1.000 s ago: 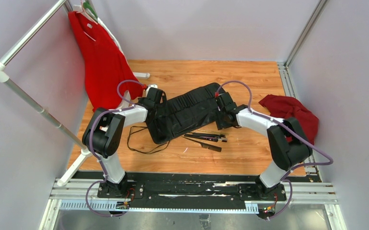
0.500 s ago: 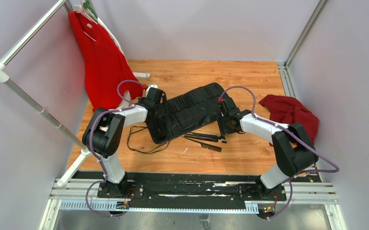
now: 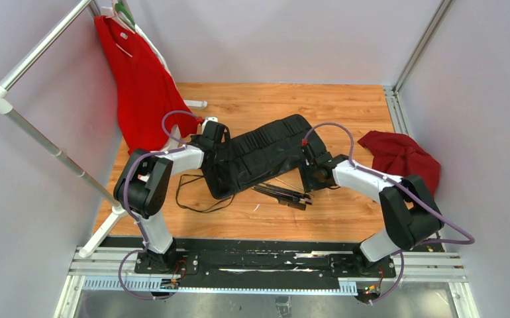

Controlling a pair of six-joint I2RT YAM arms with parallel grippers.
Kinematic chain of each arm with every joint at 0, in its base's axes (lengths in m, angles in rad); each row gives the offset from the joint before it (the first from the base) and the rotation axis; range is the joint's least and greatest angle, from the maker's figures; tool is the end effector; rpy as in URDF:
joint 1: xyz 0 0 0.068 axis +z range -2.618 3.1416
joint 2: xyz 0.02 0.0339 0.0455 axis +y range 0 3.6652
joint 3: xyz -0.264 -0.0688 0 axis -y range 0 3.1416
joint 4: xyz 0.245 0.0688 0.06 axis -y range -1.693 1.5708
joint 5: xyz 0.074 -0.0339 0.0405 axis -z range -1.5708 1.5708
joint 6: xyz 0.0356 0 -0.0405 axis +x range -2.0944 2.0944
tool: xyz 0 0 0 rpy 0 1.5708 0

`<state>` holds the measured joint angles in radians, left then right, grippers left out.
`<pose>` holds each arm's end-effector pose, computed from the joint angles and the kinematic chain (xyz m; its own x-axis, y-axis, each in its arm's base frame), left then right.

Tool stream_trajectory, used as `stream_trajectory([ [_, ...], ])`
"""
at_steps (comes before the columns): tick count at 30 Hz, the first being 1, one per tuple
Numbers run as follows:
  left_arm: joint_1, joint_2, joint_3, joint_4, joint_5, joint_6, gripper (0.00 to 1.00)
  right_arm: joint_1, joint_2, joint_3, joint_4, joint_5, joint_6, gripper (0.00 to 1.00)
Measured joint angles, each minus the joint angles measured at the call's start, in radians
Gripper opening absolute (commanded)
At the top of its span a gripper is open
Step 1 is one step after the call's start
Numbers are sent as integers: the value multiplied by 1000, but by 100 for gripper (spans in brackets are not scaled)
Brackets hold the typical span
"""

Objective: Organize the makeup
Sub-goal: Pick up the makeup brush from the center of the board.

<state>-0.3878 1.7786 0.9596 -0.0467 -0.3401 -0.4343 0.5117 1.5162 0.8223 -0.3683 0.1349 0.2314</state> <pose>0.3334 -0.1234 0.1519 -0.7053 -0.1404 -0.6948 -0.1548 0.9870 -0.0423 0.2513 0.1356 0.1711 -0.8394 -0.2108 -0.5009 -0.2420 0.9703 -0.0027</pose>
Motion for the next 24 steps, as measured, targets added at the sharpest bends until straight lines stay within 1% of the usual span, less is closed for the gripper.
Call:
stream_trajectory([
  [5, 0, 0, 0, 0, 0, 0, 98, 37, 0, 0, -18, -2, 20, 56],
  [13, 0, 0, 0, 0, 0, 0, 98, 128, 0, 1, -48, 0, 57, 56],
  [24, 0, 0, 0, 0, 0, 0, 98, 166, 0, 15, -80, 0, 87, 55],
])
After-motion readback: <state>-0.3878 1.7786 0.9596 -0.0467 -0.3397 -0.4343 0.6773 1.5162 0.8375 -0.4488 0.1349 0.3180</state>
